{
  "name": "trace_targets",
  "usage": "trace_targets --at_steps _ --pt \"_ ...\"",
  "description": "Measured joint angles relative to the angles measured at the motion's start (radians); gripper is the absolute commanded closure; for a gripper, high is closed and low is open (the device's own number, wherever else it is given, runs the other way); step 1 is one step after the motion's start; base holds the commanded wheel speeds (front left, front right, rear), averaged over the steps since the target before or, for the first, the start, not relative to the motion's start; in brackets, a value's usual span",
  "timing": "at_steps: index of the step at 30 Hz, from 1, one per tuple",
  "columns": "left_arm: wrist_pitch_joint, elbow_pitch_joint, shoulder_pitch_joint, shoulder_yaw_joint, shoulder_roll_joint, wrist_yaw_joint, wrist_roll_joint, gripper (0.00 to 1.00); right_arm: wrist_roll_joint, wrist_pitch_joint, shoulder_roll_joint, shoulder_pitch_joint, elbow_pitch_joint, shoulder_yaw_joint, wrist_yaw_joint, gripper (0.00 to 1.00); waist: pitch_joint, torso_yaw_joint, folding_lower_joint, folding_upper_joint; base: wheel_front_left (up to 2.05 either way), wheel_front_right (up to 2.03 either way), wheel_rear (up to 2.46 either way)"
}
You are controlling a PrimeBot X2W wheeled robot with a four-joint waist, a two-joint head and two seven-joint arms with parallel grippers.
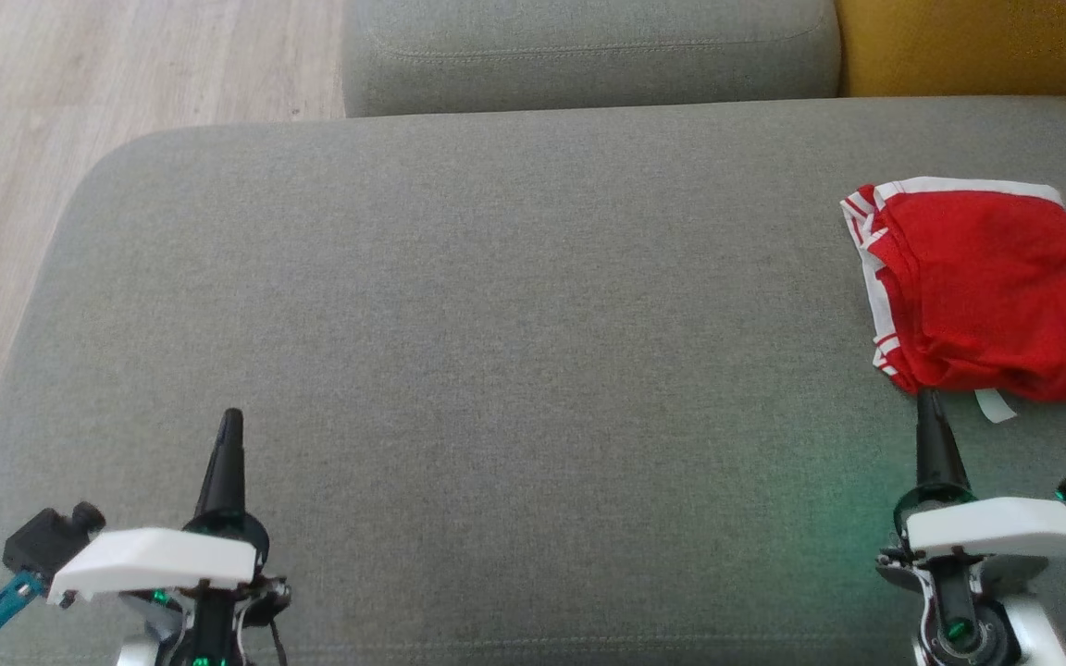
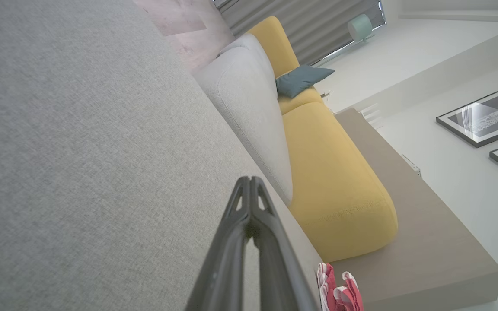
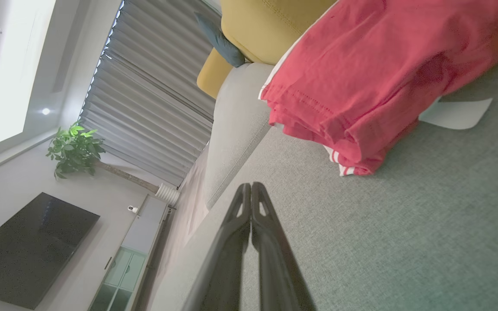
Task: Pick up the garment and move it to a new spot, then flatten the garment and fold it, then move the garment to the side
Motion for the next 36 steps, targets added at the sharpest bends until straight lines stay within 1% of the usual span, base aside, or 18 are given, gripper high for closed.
trace_targets --at_steps 36 --pt "0.105 0.045 -0.028 0.068 0.001 -0.021 -0.361 1.0 0.414 0.099 0.0 0.0 -0.012 -0.075 0.0 1.0 -0.012 0.007 0.0 0.0 0.0 0.0 0.0"
